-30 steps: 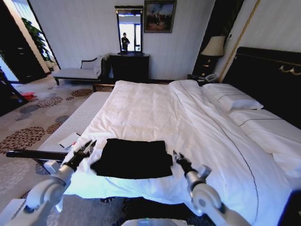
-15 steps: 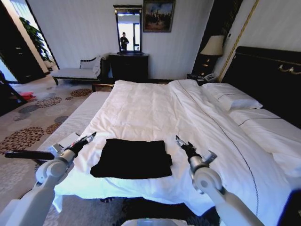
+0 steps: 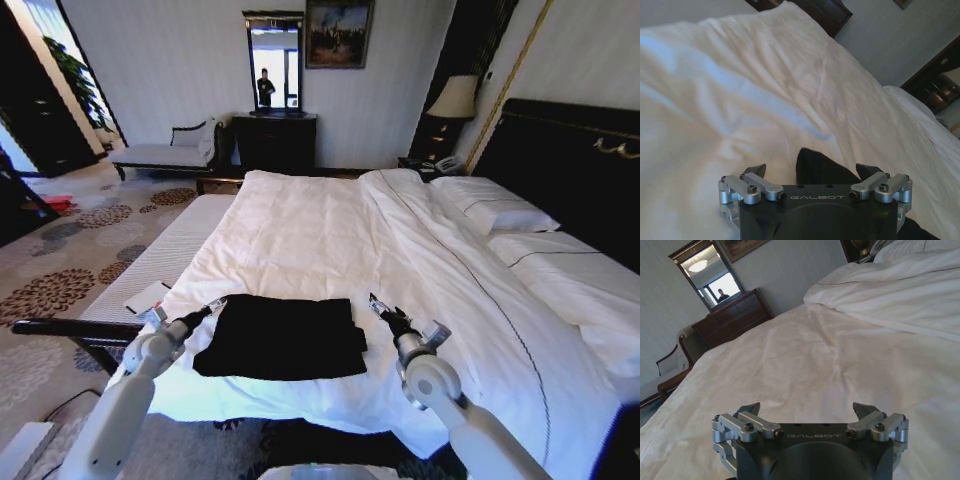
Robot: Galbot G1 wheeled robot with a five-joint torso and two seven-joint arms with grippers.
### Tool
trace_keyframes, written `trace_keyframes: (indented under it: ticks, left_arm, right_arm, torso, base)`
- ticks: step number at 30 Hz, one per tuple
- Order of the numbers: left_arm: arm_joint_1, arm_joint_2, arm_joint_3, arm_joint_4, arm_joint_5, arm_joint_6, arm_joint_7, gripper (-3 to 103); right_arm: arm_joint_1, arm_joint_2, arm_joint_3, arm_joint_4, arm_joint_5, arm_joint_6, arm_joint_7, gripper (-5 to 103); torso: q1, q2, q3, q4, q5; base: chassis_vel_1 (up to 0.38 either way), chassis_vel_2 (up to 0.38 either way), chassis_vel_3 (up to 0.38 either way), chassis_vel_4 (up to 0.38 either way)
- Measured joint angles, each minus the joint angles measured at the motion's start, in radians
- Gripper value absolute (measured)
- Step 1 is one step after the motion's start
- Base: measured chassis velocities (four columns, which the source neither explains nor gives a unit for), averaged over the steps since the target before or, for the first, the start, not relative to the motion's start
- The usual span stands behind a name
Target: Fold the clothes on the bed.
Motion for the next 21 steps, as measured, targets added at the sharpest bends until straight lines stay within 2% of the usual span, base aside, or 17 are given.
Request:
trace_keyframes:
  ticks: [12, 14, 15, 16, 19, 20, 21]
  left_arm:
    - [-0.063, -0.047, 0.053, 0.093, 0.027, -0.029, 0.013, 101]
    - [-0.073, -0.055, 0.062, 0.110, 0.034, -0.034, 0.016, 97]
    - [-0.077, -0.058, 0.065, 0.117, 0.037, -0.038, 0.018, 93]
    - [-0.077, -0.058, 0.065, 0.117, 0.037, -0.038, 0.018, 93]
    - [-0.089, -0.069, 0.074, 0.135, 0.042, -0.049, 0.021, 78]
    - [-0.089, -0.069, 0.074, 0.135, 0.042, -0.049, 0.021, 78]
    - [-0.092, -0.072, 0.076, 0.138, 0.042, -0.051, 0.021, 72]
  right_arm:
    - [0.022, 0.008, -0.005, -0.034, 0.001, -0.002, 0.006, 100]
    - [0.028, 0.010, -0.006, -0.039, 0.004, -0.003, 0.007, 100]
    - [0.031, 0.011, -0.006, -0.042, 0.005, -0.004, 0.008, 100]
    - [0.031, 0.011, -0.006, -0.042, 0.005, -0.004, 0.008, 100]
    - [0.039, 0.010, -0.007, -0.050, 0.010, -0.005, 0.011, 100]
    - [0.039, 0.010, -0.007, -0.050, 0.010, -0.005, 0.011, 100]
    - [0.043, 0.009, -0.007, -0.054, 0.012, -0.005, 0.012, 100]
  torso:
    - [0.000, 0.000, 0.000, -0.0001, 0.0001]
    - [0.000, 0.000, 0.000, 0.0000, 0.0001]
    - [0.000, 0.000, 0.000, 0.0000, 0.0002]
    - [0.000, 0.000, 0.000, 0.0000, 0.0002]
    - [0.000, 0.000, 0.000, 0.0001, 0.0000]
    - [0.000, 0.000, 0.000, 0.0001, 0.0000]
    - [0.000, 0.000, 0.000, 0.0000, 0.0000]
  base:
    - [0.000, 0.000, 0.000, 0.000]
    - [0.000, 0.000, 0.000, 0.000]
    - [0.000, 0.000, 0.000, 0.000]
    - [0.000, 0.000, 0.000, 0.000]
    - [0.000, 0.000, 0.000, 0.000]
    - [0.000, 0.000, 0.000, 0.000]
    - [0.000, 0.000, 0.000, 0.000]
